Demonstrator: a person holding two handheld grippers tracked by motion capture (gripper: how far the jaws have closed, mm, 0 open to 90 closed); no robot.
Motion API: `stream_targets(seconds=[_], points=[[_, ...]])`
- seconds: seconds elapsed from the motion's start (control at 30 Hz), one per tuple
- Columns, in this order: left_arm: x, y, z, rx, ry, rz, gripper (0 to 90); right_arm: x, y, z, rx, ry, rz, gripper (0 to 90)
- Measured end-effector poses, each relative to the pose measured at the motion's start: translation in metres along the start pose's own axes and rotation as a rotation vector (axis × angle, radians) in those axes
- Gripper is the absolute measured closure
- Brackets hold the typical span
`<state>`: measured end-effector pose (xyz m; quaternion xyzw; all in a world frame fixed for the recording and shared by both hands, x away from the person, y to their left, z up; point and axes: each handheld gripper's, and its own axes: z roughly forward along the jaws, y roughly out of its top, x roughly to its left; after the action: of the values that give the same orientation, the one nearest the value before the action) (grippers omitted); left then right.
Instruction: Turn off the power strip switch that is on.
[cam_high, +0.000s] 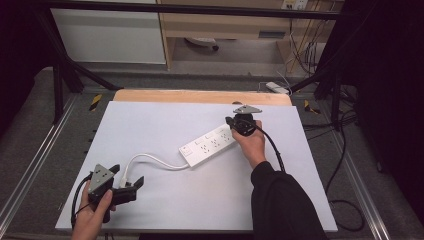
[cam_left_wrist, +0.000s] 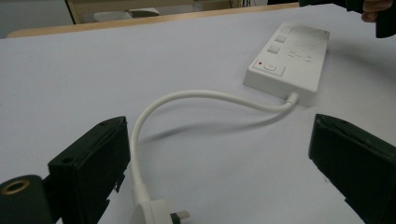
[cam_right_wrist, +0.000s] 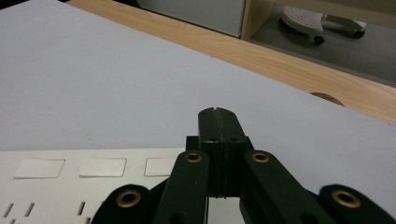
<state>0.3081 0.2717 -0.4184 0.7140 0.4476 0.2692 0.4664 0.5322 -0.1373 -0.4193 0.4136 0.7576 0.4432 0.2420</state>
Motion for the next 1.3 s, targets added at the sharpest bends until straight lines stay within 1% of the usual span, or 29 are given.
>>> stream_targets(seconds=[0.33, 0.73, 1.3], points=[[0.000, 0.000, 0.000, 0.000, -0.001, 0.000, 5.6, 0.004, -0.006, 0.008, 0.015, 0.008, 0.019, 90.0], [0.000, 0.000, 0.000, 0.001, -0.002, 0.001, 5.6, 0.008, -0.011, 0.015, 0.030, 0.018, 0.028, 90.0], [0.000, 0.000, 0.000, 0.003, -0.005, 0.004, 5.6, 0.010, -0.016, 0.020, 0.046, 0.030, 0.040, 90.0]])
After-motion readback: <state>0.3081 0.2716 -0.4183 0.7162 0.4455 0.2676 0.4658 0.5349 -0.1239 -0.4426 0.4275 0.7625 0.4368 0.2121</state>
